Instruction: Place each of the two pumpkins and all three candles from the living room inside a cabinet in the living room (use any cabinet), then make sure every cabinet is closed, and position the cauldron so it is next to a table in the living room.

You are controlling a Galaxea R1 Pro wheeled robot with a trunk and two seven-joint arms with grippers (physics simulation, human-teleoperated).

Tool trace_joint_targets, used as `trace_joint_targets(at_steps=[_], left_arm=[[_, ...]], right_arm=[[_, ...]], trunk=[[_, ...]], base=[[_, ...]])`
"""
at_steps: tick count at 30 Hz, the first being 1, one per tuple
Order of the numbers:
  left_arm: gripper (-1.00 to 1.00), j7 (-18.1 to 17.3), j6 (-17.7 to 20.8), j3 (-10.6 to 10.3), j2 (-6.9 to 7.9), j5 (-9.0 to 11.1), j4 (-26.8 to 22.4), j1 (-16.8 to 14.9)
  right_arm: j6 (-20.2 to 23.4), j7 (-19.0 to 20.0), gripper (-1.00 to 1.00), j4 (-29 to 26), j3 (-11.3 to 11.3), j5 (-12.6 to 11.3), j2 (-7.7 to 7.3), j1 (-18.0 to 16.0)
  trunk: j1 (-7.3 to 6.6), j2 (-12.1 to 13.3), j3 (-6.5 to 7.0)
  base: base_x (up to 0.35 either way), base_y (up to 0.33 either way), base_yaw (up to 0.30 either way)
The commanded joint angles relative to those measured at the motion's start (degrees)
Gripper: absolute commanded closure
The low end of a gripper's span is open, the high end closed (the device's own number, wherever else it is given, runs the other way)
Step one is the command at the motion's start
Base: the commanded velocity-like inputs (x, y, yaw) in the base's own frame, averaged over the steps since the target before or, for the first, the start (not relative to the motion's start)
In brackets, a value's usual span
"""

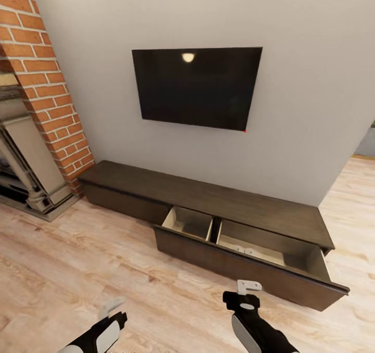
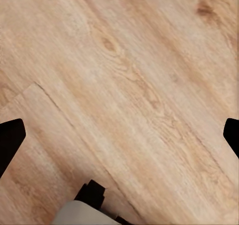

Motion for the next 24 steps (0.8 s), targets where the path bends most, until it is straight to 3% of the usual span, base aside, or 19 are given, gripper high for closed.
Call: trace_joint_targets(at_steps=[1, 16, 24], left_arm=[[-1.00, 0.15, 0.03, -0.49, 0.04, 0.43, -0.08, -0.02], [-1.00, -0.29, -0.35, -0.42, 0.21, 0.41, -0.01, 0.07], [-1.00, -0.27, -0.34, -0.48, 0.21, 0.44, -0.01, 0.07]], right_arm=[[-0.10, -0.46, -1.00, 0.50, 0.45, -0.22, -0.05, -0.05], [-6.35, -0.46, -1.00, 4.99, 0.69, -0.16, 0.03, -0.05], [-6.71, -0.46, -1.00, 5.14, 0.81, -0.14, 0.03, -0.05]], trunk=[[0.00, -0.04, -0.06], [0.00, -0.04, -0.06], [0.00, -0.04, 0.15]], base=[[0.000, 0.000, 0.286], [0.000, 0.000, 0.286], [0.000, 0.000, 0.266]])
